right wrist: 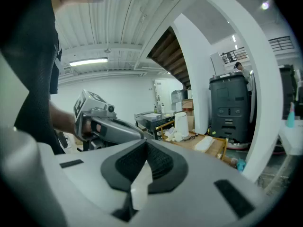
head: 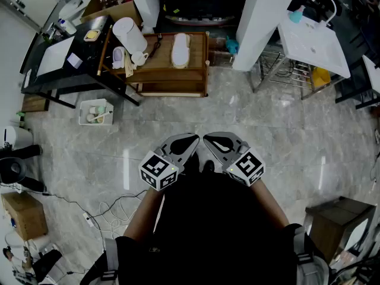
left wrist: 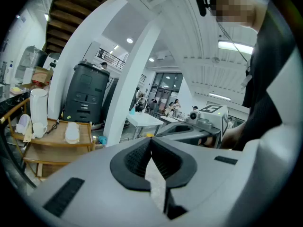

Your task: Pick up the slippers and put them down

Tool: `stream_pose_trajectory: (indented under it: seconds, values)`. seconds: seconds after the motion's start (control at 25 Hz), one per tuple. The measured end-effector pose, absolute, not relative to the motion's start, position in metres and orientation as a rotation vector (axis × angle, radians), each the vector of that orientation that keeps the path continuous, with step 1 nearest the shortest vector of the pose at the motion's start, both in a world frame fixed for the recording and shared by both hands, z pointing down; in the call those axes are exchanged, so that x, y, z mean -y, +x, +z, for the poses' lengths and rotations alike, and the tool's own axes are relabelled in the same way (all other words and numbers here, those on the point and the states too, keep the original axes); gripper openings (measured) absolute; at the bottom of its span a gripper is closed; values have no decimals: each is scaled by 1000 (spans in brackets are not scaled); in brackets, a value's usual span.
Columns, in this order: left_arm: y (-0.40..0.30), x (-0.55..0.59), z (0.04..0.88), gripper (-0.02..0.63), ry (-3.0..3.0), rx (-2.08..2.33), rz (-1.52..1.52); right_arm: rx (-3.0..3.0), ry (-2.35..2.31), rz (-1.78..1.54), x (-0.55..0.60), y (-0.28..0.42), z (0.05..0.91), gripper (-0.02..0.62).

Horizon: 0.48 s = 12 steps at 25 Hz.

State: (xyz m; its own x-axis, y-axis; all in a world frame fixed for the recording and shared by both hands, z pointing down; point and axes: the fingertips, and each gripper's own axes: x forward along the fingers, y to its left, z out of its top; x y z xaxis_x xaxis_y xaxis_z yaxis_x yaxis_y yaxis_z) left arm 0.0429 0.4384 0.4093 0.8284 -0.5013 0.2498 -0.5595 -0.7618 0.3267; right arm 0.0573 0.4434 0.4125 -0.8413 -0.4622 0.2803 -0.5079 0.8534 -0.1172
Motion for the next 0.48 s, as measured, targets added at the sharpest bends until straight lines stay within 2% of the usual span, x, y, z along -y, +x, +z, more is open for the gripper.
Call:
stream_pose_trajectory:
  seconds: [0.48]
  values:
    - [56,-437,411,11,2629,809,232,2780,706,267,-446,66,420,6]
